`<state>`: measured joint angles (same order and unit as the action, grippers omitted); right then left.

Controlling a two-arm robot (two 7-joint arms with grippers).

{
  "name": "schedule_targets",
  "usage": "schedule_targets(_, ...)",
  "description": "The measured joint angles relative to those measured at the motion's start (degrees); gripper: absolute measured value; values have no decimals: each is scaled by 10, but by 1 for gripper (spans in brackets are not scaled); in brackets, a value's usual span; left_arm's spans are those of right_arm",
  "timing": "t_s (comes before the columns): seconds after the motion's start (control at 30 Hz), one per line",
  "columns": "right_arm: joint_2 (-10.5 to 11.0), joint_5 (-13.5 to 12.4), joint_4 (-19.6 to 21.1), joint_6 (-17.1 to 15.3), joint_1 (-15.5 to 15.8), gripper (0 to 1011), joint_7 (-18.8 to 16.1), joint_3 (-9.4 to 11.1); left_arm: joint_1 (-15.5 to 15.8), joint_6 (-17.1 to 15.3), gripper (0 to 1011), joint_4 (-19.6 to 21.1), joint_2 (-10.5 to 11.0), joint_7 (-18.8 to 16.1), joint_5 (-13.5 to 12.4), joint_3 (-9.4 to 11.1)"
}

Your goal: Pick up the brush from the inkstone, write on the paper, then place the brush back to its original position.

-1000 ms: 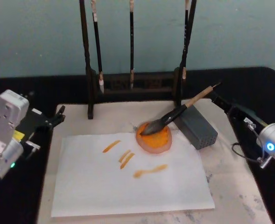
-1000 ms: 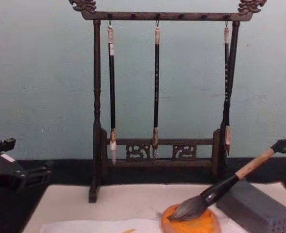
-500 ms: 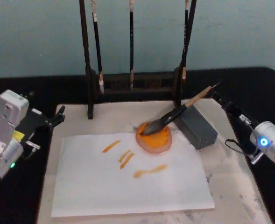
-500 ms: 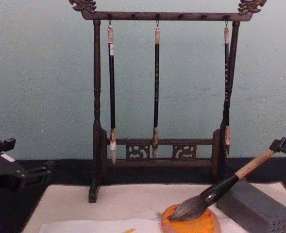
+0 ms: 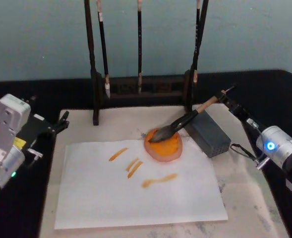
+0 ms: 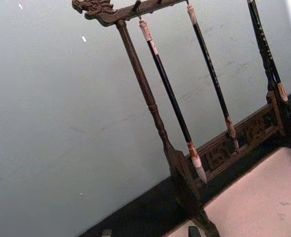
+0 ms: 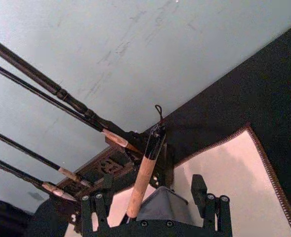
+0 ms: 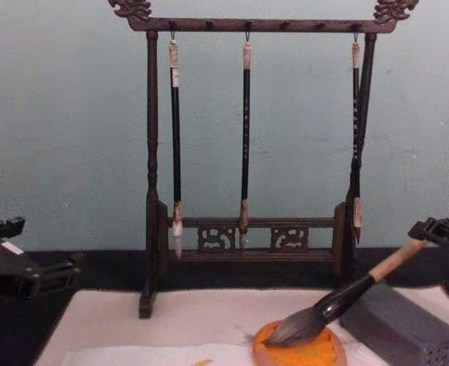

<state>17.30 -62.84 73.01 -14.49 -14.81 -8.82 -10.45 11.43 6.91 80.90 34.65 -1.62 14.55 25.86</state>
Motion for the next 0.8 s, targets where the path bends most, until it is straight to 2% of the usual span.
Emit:
schedule_targets(0.43,-9,-15,-51,14,-39,1000,-7,-23,0,0,1001,0,0,0,0,0)
schedule_targets(0.8,-9,-28,-73,21,-57,1000,-17,-38,0,0,1001,0,0,0,0,0)
